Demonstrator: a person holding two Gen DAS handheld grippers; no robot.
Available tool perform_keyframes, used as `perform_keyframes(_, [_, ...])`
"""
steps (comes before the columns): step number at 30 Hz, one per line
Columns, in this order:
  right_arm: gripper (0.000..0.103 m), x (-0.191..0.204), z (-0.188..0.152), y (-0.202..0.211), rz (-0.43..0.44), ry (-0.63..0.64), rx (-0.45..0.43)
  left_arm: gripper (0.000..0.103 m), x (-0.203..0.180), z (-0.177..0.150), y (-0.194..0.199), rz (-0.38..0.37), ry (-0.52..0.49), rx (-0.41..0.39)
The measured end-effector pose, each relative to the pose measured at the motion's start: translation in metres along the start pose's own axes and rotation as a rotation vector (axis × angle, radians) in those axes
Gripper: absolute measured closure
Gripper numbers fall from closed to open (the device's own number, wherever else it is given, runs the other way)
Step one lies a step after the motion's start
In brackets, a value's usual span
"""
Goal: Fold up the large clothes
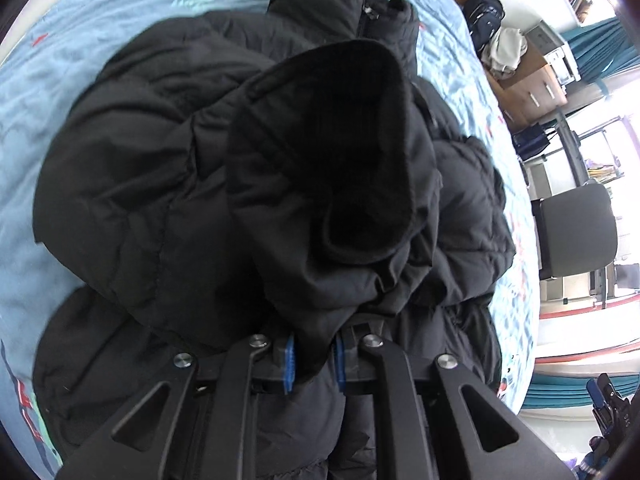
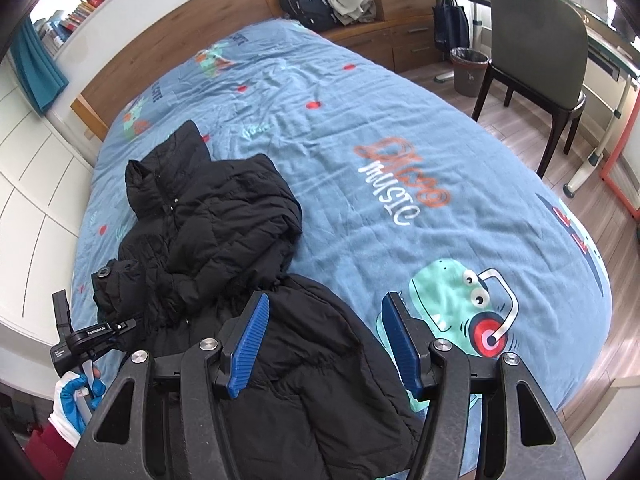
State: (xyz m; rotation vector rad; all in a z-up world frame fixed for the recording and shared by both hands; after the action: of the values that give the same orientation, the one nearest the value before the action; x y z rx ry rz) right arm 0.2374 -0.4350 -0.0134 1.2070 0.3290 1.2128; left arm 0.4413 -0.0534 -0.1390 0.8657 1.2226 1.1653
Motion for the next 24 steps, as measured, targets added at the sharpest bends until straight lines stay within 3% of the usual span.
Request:
perform_keyframes(7, [0.044,0.013,0.0,-0.019,0.021,0.045,0.036,0.077,-0.006,-0.013,-0.004,-0.028,-0.021,0.033])
perform_keyframes(12, [0.044,0.031,-0.003,-0.037,0.038,0.071,0.064,0.062,-0.013,-0.026,0.005,-0.121,-0.041,0.064])
perform_keyframes(15, [0.044,0.047,-0.005,-0.046,0.049,0.096,0.08,0.061,-0.021,-0.035,0.01,-0.169,-0.077,0.084])
perform_keyframes(20, [0.043,0.085,-0.011,-0.062,0.086,0.153,0.107,0.061,-0.018,-0.042,0.024,-0.175,-0.135,0.069])
perform_keyframes(24, [0.042,0.128,-0.02,-0.086,0.131,0.225,0.143,0.061,0.011,-0.026,0.039,-0.118,-0.126,0.016])
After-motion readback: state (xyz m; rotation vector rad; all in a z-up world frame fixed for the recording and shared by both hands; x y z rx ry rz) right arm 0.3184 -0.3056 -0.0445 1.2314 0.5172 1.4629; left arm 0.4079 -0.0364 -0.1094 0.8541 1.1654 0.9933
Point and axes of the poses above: each gripper's, at about its wrist camera, not at the fingertips, and y roughly against the way its jaws point, x to its left, z to its top, the point moved 5 cm from there along -y, roughly the way its jaws point, and after that the axes turned 9 degrees about z, right-handed, at the moved point
